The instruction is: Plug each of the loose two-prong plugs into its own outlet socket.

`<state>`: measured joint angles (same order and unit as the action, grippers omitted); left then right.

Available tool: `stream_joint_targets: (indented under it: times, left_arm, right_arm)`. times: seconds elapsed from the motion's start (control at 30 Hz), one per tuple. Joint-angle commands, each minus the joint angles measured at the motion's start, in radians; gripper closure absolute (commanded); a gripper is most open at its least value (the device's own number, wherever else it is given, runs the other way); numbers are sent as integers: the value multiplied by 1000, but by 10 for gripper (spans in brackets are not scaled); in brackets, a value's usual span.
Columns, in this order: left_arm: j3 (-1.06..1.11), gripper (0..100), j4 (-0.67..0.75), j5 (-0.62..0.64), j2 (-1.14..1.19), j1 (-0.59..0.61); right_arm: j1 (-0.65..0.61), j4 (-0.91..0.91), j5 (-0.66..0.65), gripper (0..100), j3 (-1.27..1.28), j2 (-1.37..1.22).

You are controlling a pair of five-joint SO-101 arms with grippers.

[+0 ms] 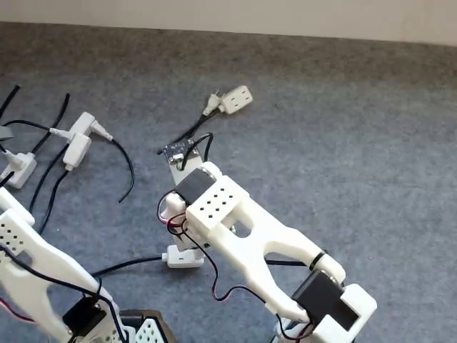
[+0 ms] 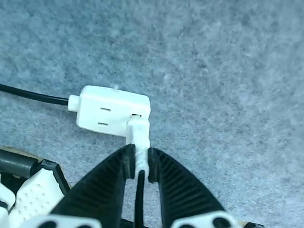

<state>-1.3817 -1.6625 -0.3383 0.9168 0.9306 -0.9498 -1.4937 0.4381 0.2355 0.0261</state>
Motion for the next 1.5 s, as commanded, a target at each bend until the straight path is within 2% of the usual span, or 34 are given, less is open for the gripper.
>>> stream_joint_targets:
  times: [0.0,0.23,0.47,0.83,0.9,0.97,1.07,1.17,1.3,1.37,1.47]
  left_arm:
    - [-41,529,-6,-5,-13,-2]
    - [-41,529,-6,-5,-13,-1]
    - [-41,529,-6,-5,-13,-1]
    - [-42,529,-38,-9,-15,-8]
    - [-42,529,-61,-26,-15,-25]
    - [-42,529,-89,-57,-15,-44]
    - [-38,529,-95,-58,-15,-71]
    - [-33,529,-100,-61,-15,-113]
    - [-33,529,-101,-63,-19,-189]
    - [-13,529,-104,-57,-48,-232]
    - [142,529,-104,-57,-147,-311]
  right_arm:
    - [19,-18,12,992,-1,12]
    - [15,38,12,992,10,4]
    - [1,153,14,992,166,-2]
    - [-54,202,5,988,223,2]
    - [-53,200,-38,953,220,4]
    - [-51,206,-81,878,219,4]
    - [-53,183,-126,748,150,5]
    - [-45,145,-264,653,7,5]
    - [24,105,-419,633,-257,5]
    - [99,67,-485,633,-401,5]
    - [271,-30,-531,633,-598,5]
